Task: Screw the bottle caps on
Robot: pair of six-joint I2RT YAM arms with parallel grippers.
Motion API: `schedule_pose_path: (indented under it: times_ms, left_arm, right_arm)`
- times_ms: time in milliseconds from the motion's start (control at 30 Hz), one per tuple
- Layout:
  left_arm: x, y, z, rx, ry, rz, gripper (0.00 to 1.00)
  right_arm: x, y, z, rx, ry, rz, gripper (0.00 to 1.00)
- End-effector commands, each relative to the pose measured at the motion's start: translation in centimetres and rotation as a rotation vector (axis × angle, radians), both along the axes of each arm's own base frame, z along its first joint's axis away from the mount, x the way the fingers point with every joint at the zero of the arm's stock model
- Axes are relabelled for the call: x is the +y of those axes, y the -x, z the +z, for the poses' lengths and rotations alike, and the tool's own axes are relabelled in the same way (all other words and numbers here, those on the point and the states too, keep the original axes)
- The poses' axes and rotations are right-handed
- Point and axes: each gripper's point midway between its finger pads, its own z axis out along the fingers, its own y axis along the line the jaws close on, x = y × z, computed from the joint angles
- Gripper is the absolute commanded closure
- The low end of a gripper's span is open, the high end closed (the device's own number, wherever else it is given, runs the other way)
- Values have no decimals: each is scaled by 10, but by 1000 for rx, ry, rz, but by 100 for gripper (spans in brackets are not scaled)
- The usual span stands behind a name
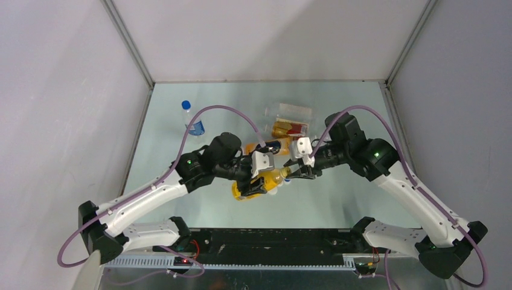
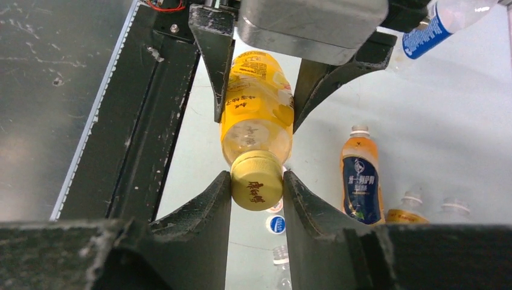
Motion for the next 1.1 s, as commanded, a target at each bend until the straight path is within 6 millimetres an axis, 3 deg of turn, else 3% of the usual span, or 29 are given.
schedule_pose_path:
  times_ms: [0,133,267,367,433,533,600,633,767,833,933,1067]
  left_arm:
    - [-9,-24,41,-137,110,61,100]
    - [-2,-48,48,-231,127,207,100]
    - [8,-68,61,-398,92,365,100]
    - [13,-80,78,-583,72,459,100]
    - [21,-87,86,-698,43,554,100]
    - [19,-86,83,-751,25,574,100]
    - [19,-86,77,-746,13,575,100]
    - [19,-84,73,-737,1,560,100]
    - [19,-75,56,-675,-7,506,100]
    - [21,-71,48,-618,-7,479,100]
    - [28,-72,41,-532,7,484,100]
    - [22,-52,35,-417,40,352,100]
  right_arm:
    - [6,3,4,134,-6,-62,78]
    - [10,-8,5,355,2,-275,100]
    - [5,-38,3,609,-23,-669,100]
    - [0,-54,3,962,-102,-994,100]
    - [-2,-61,-1,1158,-120,-1105,100]
    - [3,-67,-1,1280,-135,-1125,100]
    - [5,-70,9,1269,-179,-1108,95]
    - [6,-73,15,1227,-208,-1084,88]
    - [-4,-76,45,929,-301,-967,61]
    - [-9,-67,64,765,-336,-863,51]
    - [-13,-51,77,548,-325,-693,45]
    - [-18,-25,78,311,-269,-475,41]
